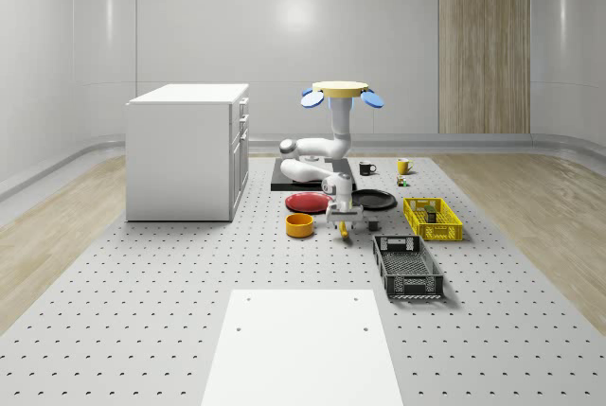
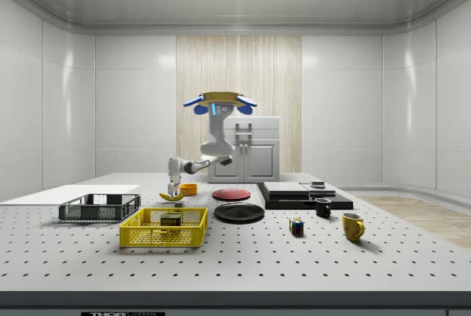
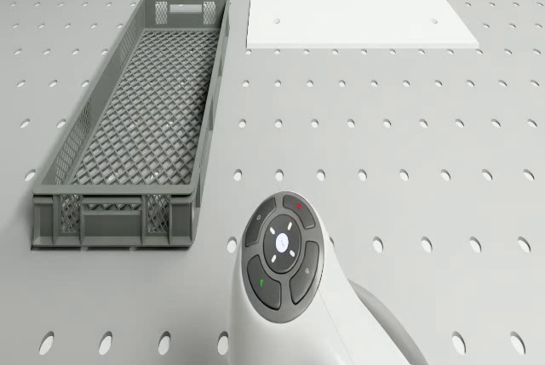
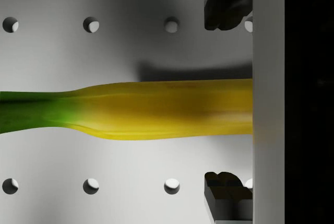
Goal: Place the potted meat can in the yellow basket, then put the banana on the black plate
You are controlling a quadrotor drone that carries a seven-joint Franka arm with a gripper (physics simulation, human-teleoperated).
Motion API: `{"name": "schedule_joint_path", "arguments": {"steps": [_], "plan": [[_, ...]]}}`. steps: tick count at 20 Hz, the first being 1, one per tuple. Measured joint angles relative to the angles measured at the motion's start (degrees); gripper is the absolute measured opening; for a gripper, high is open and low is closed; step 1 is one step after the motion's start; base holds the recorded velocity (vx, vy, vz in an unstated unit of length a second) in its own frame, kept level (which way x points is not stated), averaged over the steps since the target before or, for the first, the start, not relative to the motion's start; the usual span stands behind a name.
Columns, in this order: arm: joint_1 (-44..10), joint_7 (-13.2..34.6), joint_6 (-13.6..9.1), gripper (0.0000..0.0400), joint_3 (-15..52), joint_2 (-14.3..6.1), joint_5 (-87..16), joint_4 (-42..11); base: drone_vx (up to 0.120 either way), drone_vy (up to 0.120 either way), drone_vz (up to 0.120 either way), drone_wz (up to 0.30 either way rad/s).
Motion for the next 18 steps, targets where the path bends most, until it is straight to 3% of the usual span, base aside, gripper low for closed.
{"name": "schedule_joint_path", "arguments": {"steps": [17,18], "plan": [[-1.6,-0.6,-0.1,0.04,-1.58,2.27,-2.01,2.97,0.0,0.0,0.0,0.0],[-1.62,-0.62,-0.12,0.038,-1.62,2.35,-2.07,3.04,0.0,0.0,0.0,0.0]]}}
